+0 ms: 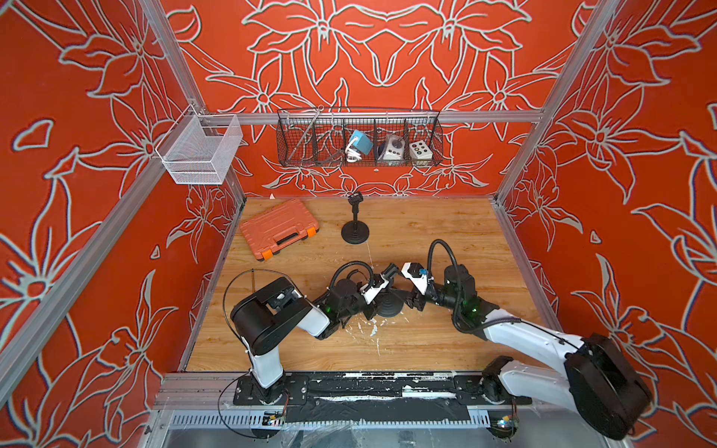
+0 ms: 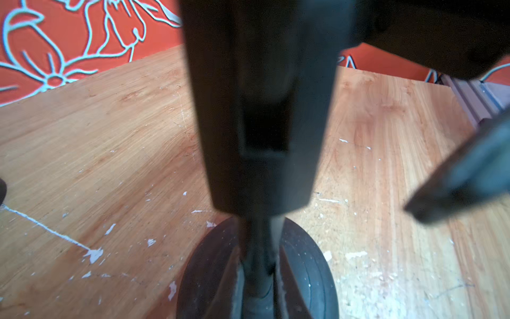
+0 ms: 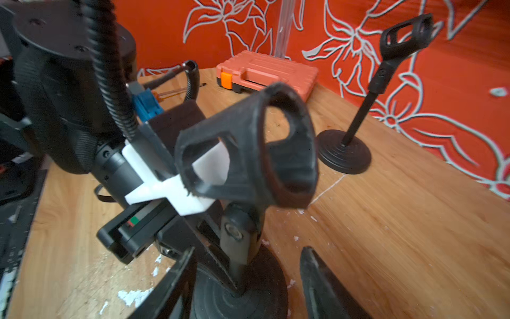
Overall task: Assemble a microphone stand
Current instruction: Screw the microphone stand pole into the microphone stand base.
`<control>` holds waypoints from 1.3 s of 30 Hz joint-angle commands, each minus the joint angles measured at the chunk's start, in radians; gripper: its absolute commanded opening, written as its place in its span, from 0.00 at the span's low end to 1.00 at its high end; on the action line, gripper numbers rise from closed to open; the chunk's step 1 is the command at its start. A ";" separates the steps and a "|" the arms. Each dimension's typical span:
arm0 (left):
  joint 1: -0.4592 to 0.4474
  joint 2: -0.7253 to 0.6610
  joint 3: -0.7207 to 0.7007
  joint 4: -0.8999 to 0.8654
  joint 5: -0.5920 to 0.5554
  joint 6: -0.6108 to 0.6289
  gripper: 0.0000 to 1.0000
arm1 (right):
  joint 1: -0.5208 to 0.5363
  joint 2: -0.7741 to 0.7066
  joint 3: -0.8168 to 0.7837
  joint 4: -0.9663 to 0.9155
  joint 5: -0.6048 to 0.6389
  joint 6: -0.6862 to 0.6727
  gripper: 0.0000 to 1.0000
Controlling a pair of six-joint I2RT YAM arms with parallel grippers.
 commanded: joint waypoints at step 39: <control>0.010 -0.062 0.037 -0.035 0.027 -0.116 0.31 | 0.168 0.088 -0.096 0.182 0.393 0.147 0.00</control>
